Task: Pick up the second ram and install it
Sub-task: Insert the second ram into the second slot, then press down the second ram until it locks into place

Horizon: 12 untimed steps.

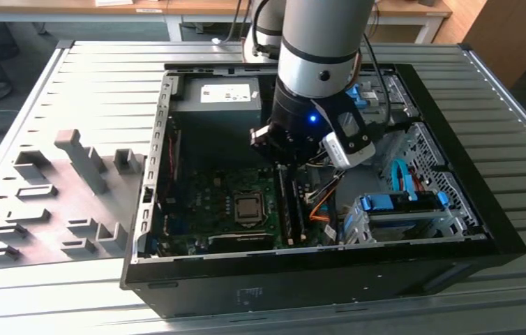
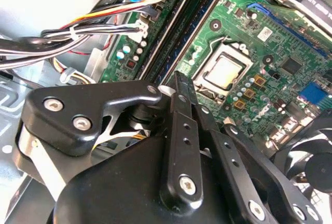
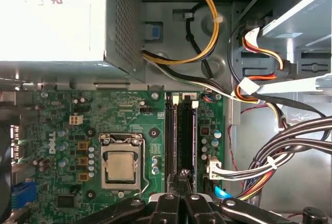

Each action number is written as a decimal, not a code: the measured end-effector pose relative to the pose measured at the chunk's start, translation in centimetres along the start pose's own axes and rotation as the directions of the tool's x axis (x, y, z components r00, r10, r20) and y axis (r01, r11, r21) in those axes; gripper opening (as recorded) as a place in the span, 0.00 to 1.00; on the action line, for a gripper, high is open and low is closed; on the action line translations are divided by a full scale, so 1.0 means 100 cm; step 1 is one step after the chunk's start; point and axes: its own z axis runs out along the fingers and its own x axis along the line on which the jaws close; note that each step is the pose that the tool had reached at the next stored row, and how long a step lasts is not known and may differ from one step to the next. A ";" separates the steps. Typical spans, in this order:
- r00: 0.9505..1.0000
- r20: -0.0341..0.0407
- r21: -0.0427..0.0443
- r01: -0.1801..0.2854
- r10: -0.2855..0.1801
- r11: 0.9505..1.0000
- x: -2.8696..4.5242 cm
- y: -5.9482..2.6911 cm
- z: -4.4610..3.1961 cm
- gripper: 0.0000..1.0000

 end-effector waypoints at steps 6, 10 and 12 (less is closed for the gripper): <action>1.000 0.000 0.000 0.000 0.000 1.000 0.0000 0.0000 -0.0004 0.10; 1.000 0.000 0.000 0.000 0.000 1.000 0.0000 0.0000 -0.0005 0.10; 1.000 0.000 -0.001 0.000 0.000 1.000 0.0001 0.0006 0.0008 0.10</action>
